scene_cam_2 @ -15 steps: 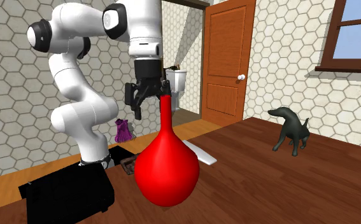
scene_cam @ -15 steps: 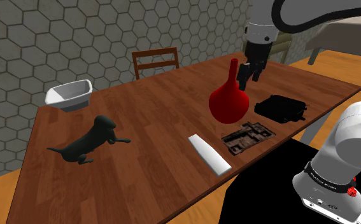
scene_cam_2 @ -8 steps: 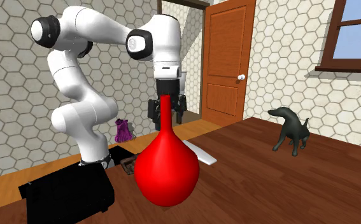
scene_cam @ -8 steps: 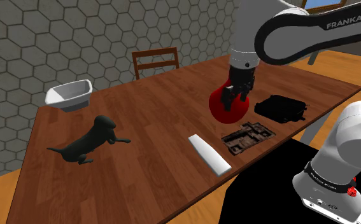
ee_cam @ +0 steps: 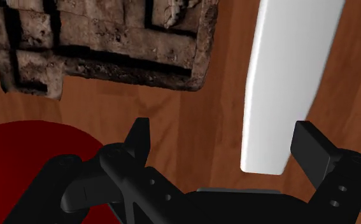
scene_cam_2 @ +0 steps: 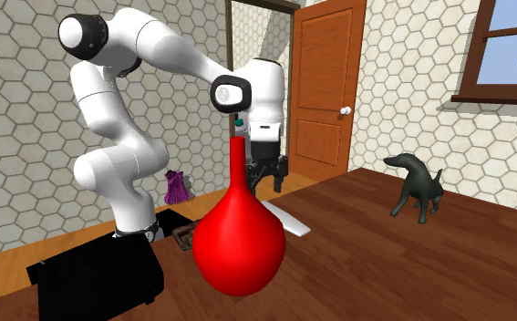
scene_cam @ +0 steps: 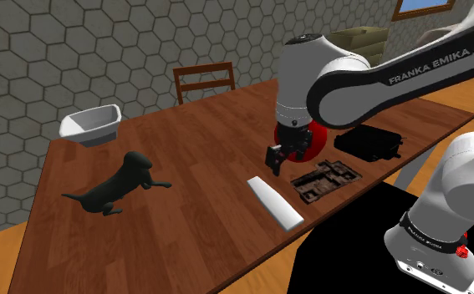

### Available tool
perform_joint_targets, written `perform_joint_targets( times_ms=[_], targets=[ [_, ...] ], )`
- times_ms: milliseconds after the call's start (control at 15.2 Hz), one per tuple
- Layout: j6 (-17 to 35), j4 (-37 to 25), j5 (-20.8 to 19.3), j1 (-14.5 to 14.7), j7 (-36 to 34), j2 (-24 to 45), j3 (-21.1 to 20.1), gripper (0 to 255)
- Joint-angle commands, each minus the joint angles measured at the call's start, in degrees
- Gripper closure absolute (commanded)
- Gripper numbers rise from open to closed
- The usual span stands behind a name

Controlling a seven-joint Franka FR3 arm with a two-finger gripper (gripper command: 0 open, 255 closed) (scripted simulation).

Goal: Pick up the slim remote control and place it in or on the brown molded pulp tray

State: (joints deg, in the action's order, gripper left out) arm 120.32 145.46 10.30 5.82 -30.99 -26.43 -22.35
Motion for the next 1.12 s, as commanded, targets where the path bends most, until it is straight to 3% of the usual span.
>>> perform_joint_targets(
  times_ms=[0, 264, 792, 1056],
  targets=[
    [2.8, -0.5, 0.3, 0.2, -3.5, 3.3, -2.5, 0],
    [8.2, -2.9, -0.9, -0.1, -10.7, 11.5, -7.2, 0],
    [15.3, -0.5, -3.0, -0.7, -12.9, 16.6, -8.7, 0],
    [15.3, -0.5, -3.0, -0.7, -12.9, 16.6, -8.7, 0]
  ],
)
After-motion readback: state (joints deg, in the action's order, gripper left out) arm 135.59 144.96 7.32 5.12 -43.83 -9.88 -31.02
